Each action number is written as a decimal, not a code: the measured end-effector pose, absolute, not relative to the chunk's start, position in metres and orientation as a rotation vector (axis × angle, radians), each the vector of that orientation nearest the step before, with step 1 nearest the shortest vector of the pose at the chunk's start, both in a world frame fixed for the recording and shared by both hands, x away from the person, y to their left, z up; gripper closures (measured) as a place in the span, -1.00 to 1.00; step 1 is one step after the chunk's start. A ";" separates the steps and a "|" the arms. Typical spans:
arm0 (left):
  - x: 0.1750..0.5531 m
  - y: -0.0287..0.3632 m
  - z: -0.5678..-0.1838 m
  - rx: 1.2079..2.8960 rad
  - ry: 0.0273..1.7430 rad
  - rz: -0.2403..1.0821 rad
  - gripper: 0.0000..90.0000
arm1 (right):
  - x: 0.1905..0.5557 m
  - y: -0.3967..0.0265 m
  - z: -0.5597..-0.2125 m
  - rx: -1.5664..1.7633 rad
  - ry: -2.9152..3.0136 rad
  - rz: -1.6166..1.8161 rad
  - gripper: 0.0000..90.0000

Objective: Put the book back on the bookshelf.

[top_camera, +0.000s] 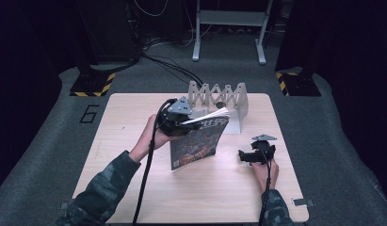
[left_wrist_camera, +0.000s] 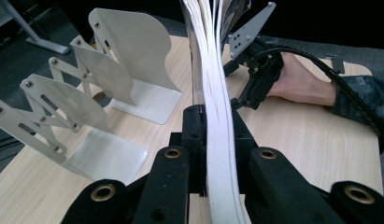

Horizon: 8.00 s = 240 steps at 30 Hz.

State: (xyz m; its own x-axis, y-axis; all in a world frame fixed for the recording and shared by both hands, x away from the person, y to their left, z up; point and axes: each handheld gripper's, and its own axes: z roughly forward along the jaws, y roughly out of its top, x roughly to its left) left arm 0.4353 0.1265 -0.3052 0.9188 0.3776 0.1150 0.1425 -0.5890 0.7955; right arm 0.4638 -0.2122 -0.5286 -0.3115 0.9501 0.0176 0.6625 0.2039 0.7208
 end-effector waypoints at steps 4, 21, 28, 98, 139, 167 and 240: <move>0.437 0.129 -0.303 2.193 0.395 0.352 0.83 | 0.464 -0.214 -0.529 1.476 2.064 0.883 -0.98; 0.451 0.142 -0.296 2.151 0.525 0.407 0.83 | 0.464 -0.213 -0.529 1.482 2.058 0.889 -0.97; 0.458 0.147 -0.293 2.123 0.586 0.421 0.83 | 0.464 -0.213 -0.529 1.483 2.058 0.888 -0.97; 0.532 0.134 -0.305 1.834 1.020 0.570 0.83 | 0.464 -0.213 -0.528 1.498 2.046 0.899 -0.94; 0.558 0.105 -0.329 1.793 1.090 0.618 0.83 | 0.465 -0.213 -0.529 1.504 2.033 0.896 -0.93; 0.566 0.132 -0.325 1.748 1.140 0.575 -0.23 | 0.465 -0.213 -0.529 1.503 2.028 0.897 -0.93; 0.513 0.098 -0.493 1.652 1.304 0.283 0.55 | 0.464 -0.213 -0.529 1.501 2.032 0.899 -0.92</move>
State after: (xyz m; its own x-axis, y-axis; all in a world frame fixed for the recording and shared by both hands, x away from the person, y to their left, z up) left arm 0.5125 0.0983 -0.4930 0.3976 0.8421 -0.3644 0.6152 0.0499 0.7868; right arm 0.4643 -0.2130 -0.5286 -0.3016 0.9532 0.0193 0.6555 0.1926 0.7302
